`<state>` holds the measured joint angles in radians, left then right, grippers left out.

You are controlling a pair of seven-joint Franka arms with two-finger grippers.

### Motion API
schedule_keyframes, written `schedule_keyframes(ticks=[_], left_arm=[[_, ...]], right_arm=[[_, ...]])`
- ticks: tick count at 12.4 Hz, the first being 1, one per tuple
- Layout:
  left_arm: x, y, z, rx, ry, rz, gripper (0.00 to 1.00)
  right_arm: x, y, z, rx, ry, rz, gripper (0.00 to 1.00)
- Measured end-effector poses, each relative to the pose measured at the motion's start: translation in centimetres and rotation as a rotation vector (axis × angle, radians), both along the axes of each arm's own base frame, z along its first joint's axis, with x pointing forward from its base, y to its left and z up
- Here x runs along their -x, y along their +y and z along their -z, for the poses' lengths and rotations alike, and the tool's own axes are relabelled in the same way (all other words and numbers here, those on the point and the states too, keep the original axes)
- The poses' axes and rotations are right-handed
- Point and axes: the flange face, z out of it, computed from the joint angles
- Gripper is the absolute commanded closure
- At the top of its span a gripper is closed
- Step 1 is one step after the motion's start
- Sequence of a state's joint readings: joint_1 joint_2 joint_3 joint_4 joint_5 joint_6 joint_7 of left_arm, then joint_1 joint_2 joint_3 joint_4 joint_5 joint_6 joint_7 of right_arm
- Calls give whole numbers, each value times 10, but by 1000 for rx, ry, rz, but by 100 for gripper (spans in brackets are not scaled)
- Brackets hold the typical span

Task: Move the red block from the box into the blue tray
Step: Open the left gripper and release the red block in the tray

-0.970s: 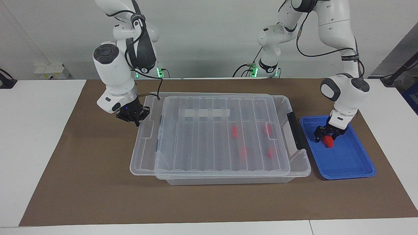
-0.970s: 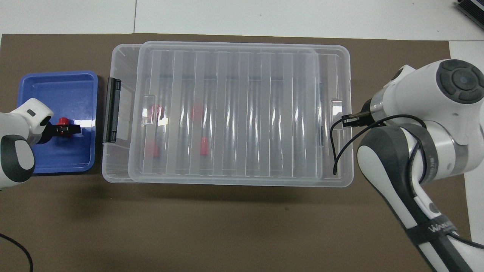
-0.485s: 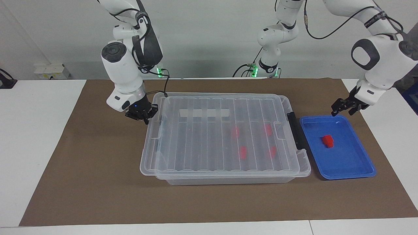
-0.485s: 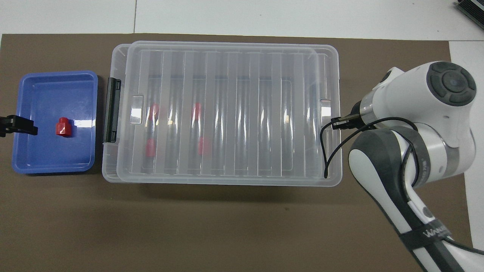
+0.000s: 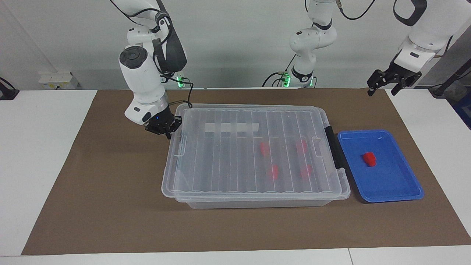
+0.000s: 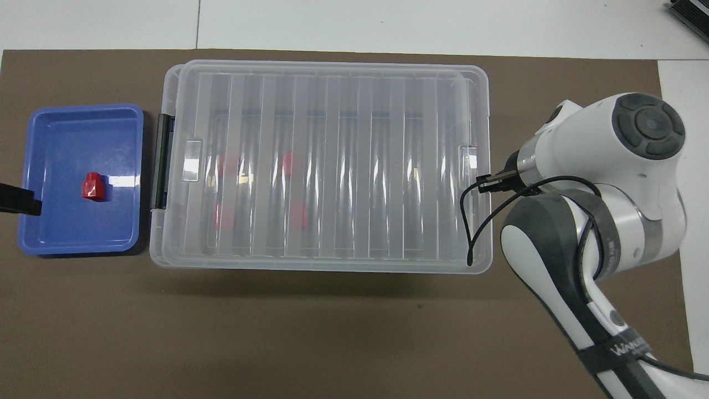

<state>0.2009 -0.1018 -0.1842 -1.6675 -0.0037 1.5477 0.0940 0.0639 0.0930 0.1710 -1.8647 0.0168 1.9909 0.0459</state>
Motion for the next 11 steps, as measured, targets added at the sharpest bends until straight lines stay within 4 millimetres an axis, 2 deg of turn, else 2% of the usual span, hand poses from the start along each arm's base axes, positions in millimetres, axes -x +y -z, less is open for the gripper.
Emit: schedule_keyframes(ticks=[1, 2, 3, 7, 11], left_arm=[[0, -37, 1, -4, -3, 22, 0], [0, -63, 5, -7, -1, 34, 0], [-1, -71, 7, -8, -1, 36, 0], [-8, -59, 11, -3, -30, 15, 0], [-10, -60, 33, -3, -43, 17, 0]], right_arm=[[0, 1, 0, 0, 0, -2, 100], [0, 2, 0, -1, 0, -3, 100], [1, 2, 0, -1, 0, -4, 100], [1, 5, 0, -13, 3, -2, 100], [3, 13, 0, -17, 4, -15, 100]])
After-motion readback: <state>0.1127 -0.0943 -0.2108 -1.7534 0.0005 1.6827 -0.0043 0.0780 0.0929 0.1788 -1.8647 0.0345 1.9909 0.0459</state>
